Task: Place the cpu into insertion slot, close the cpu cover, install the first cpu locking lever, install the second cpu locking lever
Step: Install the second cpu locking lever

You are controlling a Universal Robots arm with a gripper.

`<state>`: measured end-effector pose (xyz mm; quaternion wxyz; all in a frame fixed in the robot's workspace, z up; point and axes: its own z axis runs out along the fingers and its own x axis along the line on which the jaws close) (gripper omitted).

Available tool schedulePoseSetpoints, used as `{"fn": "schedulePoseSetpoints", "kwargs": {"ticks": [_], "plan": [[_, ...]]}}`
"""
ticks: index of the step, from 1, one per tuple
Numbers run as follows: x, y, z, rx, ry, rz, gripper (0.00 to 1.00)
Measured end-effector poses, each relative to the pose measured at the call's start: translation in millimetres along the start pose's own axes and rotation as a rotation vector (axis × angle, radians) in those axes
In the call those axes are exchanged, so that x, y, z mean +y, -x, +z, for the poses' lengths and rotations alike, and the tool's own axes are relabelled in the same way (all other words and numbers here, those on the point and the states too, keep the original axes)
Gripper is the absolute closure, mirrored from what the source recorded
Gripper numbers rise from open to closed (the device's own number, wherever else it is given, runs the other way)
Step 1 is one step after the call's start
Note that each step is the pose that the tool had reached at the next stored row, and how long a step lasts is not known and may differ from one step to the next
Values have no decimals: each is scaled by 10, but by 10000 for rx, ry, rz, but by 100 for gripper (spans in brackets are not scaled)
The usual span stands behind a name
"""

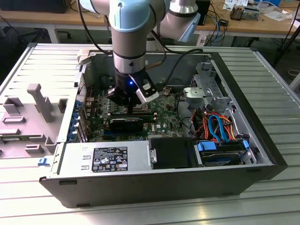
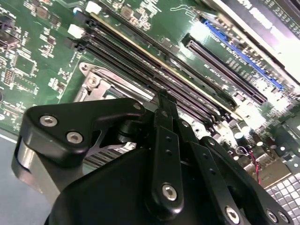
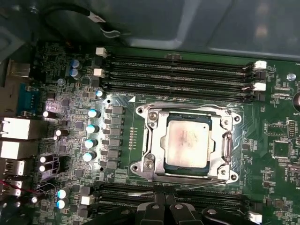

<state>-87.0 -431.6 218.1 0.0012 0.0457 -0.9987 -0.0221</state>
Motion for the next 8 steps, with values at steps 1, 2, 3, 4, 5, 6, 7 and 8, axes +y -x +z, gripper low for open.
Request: {"fn": "schedulePoseSetpoints", "kwargs": {"ticks": [1, 2, 3, 4, 5, 6, 7, 8], "plan": [[-4, -11, 0, 1, 0, 0, 89], [-12, -25, 0, 1, -1, -2, 89], [-18, -36, 0, -1, 0, -3, 89], [-25, -51, 0, 0, 0, -5, 89], [-30, -70, 0, -1, 0, -9, 89], [-30, -83, 1, 0, 3, -11, 89], [-29, -93, 2, -1, 7, -14, 89], [-28, -103, 4, -2, 13, -24, 89]]}}
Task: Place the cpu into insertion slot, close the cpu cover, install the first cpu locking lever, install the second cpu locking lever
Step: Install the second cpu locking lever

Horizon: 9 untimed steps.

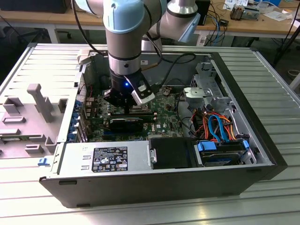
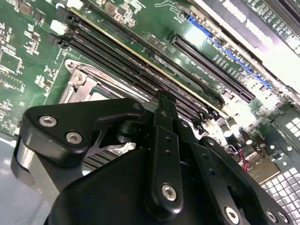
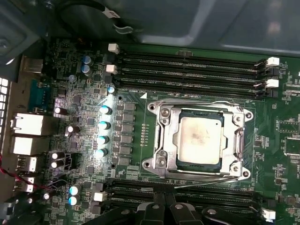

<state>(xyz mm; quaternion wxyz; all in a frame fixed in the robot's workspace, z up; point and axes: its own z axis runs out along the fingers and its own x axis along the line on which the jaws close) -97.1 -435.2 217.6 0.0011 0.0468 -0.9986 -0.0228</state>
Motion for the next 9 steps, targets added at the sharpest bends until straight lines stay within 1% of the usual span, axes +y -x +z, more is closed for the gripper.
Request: {"fn": "schedulePoseSetpoints", "kwargs": {"ticks": [2, 6, 9], "plan": [[0, -14, 2, 2, 8, -11, 89], [9, -108, 16, -5, 98, -46, 89], [11, -136, 26, -9, 137, -67, 89]]}}
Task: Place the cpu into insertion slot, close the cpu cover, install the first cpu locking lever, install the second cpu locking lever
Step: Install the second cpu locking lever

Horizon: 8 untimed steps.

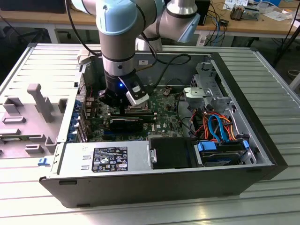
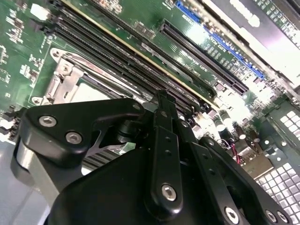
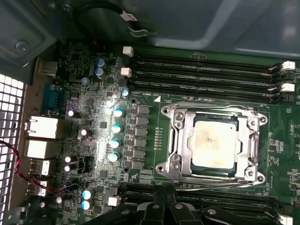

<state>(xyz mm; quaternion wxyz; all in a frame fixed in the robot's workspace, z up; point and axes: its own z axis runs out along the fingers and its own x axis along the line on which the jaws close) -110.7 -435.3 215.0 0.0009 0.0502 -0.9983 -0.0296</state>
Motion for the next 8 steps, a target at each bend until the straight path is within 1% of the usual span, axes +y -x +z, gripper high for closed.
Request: {"fn": "schedulePoseSetpoints", "kwargs": {"ticks": [2, 8], "plan": [[-1, -7, 17, 1, 65, -117, 89], [-2, -10, 57, 16, 96, -403, 89]]}}
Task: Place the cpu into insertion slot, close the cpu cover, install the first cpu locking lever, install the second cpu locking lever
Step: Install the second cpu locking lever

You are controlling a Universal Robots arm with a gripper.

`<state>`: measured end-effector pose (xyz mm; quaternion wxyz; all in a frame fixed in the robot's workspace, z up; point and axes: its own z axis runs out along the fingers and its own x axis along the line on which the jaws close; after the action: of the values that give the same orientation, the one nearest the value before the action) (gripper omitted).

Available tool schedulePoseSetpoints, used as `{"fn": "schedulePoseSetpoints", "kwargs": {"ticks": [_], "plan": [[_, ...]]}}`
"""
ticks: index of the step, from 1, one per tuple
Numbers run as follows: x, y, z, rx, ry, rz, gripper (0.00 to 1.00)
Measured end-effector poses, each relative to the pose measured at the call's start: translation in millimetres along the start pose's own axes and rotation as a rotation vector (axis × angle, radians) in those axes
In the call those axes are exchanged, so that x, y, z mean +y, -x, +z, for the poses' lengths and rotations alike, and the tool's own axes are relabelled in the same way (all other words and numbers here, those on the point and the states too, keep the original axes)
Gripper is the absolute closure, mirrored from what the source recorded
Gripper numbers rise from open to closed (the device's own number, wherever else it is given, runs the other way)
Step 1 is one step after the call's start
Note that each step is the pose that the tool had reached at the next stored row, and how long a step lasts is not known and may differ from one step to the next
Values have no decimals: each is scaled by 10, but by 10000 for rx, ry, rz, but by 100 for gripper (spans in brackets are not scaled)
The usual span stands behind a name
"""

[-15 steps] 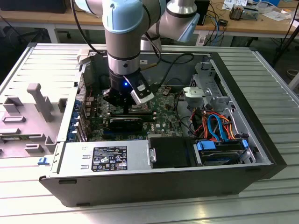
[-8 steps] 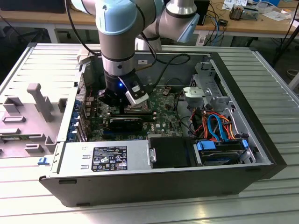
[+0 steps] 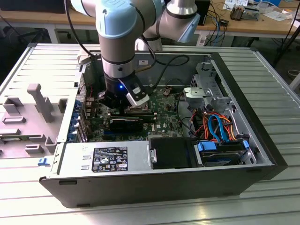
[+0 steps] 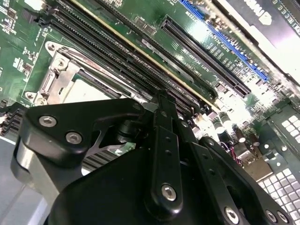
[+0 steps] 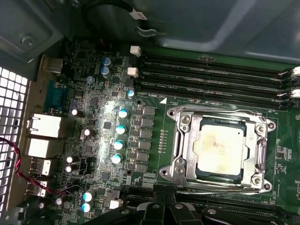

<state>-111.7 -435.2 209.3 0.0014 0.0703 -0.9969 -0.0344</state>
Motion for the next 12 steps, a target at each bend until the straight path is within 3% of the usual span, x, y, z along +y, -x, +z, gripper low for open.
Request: {"fn": "schedulePoseSetpoints", "kwargs": {"ticks": [4, 7, 9, 11, 12], "plan": [[18, 1, 13, 10, 41, -221, 89], [25, 0, 19, -11, 213, -308, 89], [21, -3, 20, -62, 548, -327, 89], [2, -6, 19, -130, 977, -332, 89], [-21, -9, 18, -150, 1095, -336, 89]]}}
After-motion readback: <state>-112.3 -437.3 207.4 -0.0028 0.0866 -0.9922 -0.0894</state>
